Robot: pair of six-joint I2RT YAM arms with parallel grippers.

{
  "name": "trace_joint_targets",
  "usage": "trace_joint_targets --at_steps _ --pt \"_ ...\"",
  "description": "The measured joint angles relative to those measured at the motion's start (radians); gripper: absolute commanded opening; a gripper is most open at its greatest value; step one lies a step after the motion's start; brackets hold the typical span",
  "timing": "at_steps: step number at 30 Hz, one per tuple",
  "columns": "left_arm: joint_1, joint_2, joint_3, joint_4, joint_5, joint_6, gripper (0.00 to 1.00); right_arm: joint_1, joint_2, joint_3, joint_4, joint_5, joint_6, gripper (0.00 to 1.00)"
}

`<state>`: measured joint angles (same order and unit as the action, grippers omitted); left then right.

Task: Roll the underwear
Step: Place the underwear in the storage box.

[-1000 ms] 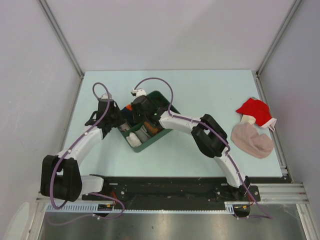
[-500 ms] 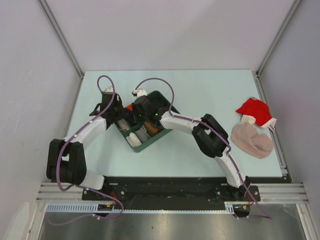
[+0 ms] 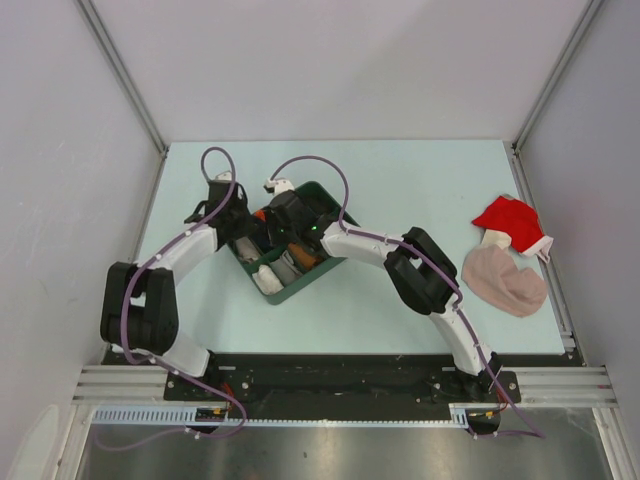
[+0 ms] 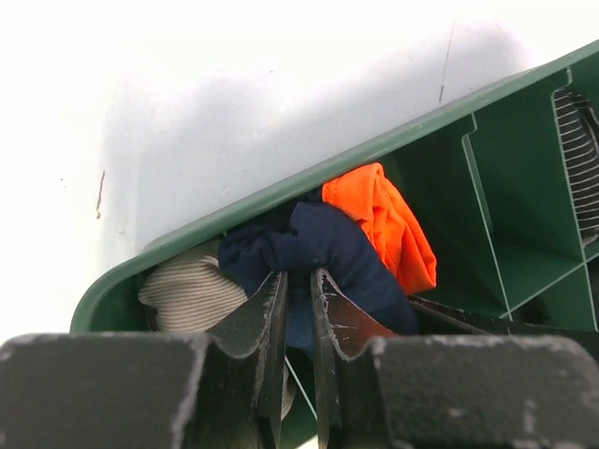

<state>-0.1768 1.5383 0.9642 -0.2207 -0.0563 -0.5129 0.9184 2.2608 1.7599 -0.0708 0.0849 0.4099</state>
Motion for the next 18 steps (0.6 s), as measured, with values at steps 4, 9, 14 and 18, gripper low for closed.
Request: trace_joint_targets --at_steps 4,9,14,18 --pt "0.0 0.02 0.004 0.002 0.001 0.002 0.17 -0.001 -0.002 -0.002 -0.003 -0.012 -0.017 0.28" --pt "0.0 0.056 0.006 0.005 0.008 0.009 0.17 -0.002 -0.024 -0.026 -0.007 -0.034 -0.04 0.39" --pt "-0.001 0.086 0.016 0.021 0.008 0.013 0.16 -0.003 -0.09 -0.09 -0.024 -0.064 -0.072 0.48" --pt "-0.001 0.098 0.025 0.019 0.008 0.019 0.16 -0.005 -0.129 -0.113 -0.046 -0.074 -0.096 0.48"
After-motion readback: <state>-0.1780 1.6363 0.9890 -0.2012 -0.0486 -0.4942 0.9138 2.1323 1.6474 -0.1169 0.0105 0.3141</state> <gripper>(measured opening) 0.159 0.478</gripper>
